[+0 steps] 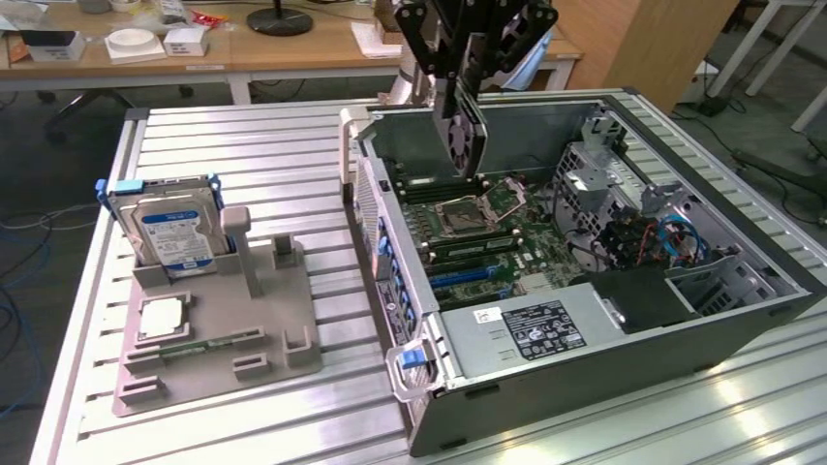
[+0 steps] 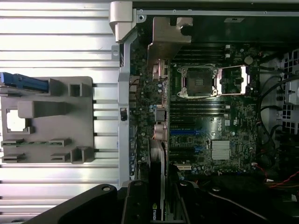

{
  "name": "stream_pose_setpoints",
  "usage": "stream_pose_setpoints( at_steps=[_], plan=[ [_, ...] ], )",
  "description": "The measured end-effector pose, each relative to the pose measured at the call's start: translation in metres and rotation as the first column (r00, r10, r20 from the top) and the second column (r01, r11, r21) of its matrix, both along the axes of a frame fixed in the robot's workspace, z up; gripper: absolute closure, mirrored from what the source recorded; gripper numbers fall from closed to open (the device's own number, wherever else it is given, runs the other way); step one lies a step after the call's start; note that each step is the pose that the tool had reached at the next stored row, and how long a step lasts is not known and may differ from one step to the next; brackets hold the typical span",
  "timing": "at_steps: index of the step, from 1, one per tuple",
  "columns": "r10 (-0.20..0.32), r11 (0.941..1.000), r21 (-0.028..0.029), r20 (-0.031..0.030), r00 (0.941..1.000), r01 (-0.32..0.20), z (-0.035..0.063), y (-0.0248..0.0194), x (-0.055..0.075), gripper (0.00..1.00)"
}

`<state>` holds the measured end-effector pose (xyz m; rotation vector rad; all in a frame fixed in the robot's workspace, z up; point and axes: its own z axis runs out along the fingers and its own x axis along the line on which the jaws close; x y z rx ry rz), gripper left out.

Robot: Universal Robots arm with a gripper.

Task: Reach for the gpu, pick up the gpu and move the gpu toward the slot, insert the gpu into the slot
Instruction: 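Pick up the gpu and move the gpu toward the slot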

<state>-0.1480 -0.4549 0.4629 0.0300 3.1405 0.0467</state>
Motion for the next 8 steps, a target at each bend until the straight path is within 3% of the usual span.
stream_pose_setpoints(
  at_steps=[8],
  plan=[
    [0.0,1.0,0.0,0.0,1.0,0.0,0.0,0.0,0.012,0.74]
  ],
)
